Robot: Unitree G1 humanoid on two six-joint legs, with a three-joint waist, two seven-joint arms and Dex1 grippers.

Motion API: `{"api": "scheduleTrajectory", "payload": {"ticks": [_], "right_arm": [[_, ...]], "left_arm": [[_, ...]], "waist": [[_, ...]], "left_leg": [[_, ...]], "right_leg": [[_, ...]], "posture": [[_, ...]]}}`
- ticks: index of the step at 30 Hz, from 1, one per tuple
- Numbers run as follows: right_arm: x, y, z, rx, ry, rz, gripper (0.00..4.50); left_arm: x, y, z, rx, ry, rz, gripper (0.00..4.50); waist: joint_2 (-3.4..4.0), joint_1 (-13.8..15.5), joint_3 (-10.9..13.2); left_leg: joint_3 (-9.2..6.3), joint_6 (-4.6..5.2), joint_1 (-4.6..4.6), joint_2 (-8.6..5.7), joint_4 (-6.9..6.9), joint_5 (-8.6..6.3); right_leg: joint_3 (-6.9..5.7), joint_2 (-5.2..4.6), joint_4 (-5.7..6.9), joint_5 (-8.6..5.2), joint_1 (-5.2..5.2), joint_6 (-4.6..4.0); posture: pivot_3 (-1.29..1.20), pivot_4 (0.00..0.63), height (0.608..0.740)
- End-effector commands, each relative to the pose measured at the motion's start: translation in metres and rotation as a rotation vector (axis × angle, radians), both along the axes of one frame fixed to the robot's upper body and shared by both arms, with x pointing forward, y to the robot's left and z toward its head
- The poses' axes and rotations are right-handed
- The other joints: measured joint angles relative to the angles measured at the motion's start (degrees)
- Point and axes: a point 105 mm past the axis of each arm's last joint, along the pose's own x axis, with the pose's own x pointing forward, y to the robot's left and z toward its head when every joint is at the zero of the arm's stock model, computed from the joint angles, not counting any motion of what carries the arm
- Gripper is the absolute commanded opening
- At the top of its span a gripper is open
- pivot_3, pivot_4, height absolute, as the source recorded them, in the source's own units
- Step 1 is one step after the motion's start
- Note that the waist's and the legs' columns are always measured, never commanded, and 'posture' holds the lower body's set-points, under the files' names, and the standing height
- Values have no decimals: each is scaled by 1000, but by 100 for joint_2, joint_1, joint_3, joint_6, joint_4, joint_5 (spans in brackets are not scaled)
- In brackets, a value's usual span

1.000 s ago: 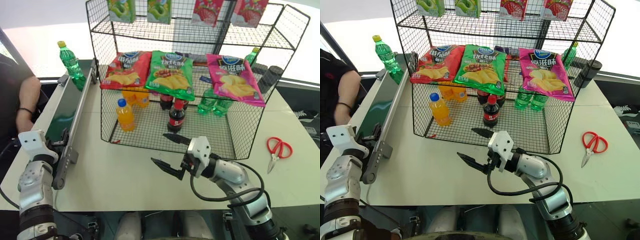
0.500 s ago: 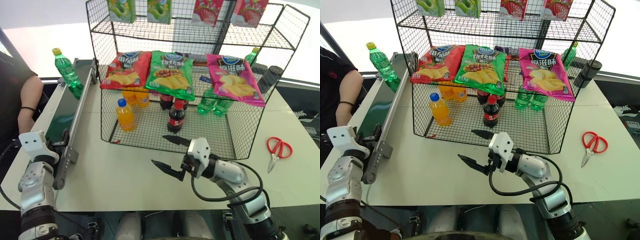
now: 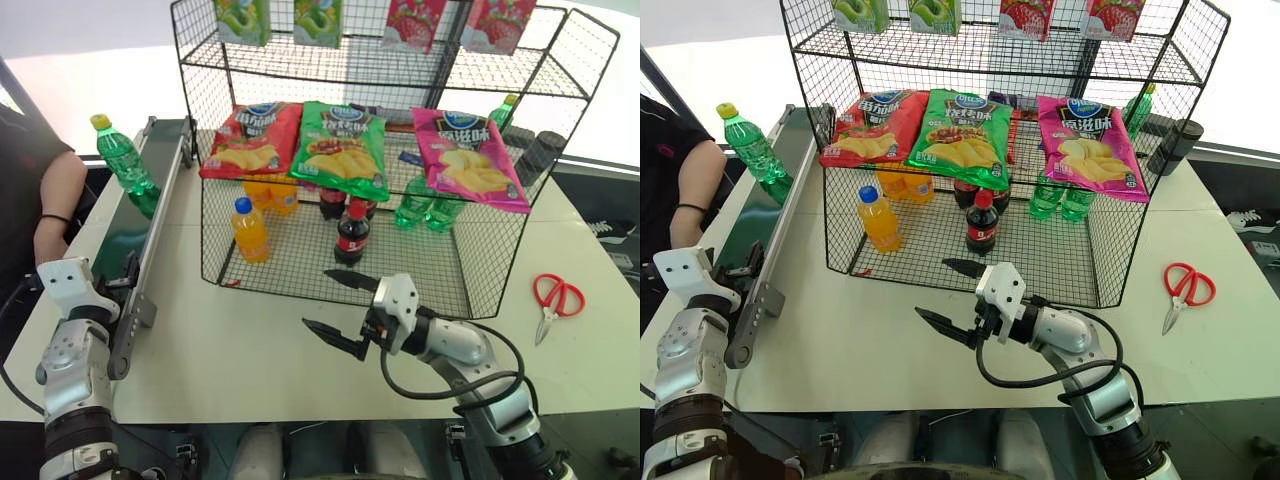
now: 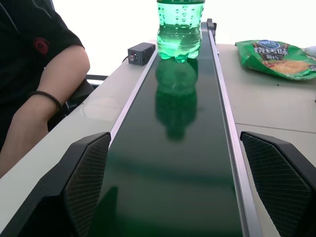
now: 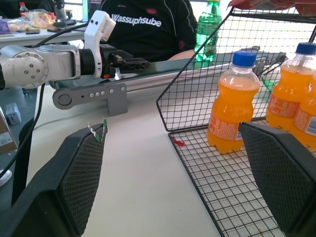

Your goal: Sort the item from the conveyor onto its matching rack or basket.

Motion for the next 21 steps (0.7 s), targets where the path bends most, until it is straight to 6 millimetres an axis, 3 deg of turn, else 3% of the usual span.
{"api": "scheduleTrajectory", "payload": {"ticks": [1, 21], "right_arm": [[-4, 6, 17, 47, -44, 24, 4430], [-6, 9, 20, 51, -32, 46, 4430]], "left_arm": [[-1, 4, 10, 8, -53, 27, 4500], [-8, 13, 12, 13, -87, 112, 4500]], "waist": [[0, -1, 0], [2, -20, 1]], "left_leg": [[0, 0, -1, 0, 0, 0], [0, -2, -5, 0, -6, -1]], "right_leg": [[0, -1, -1, 0, -1, 0], [0, -8, -10, -1, -4, -2]], "posture": [[0, 150, 740], [0, 150, 740]]}}
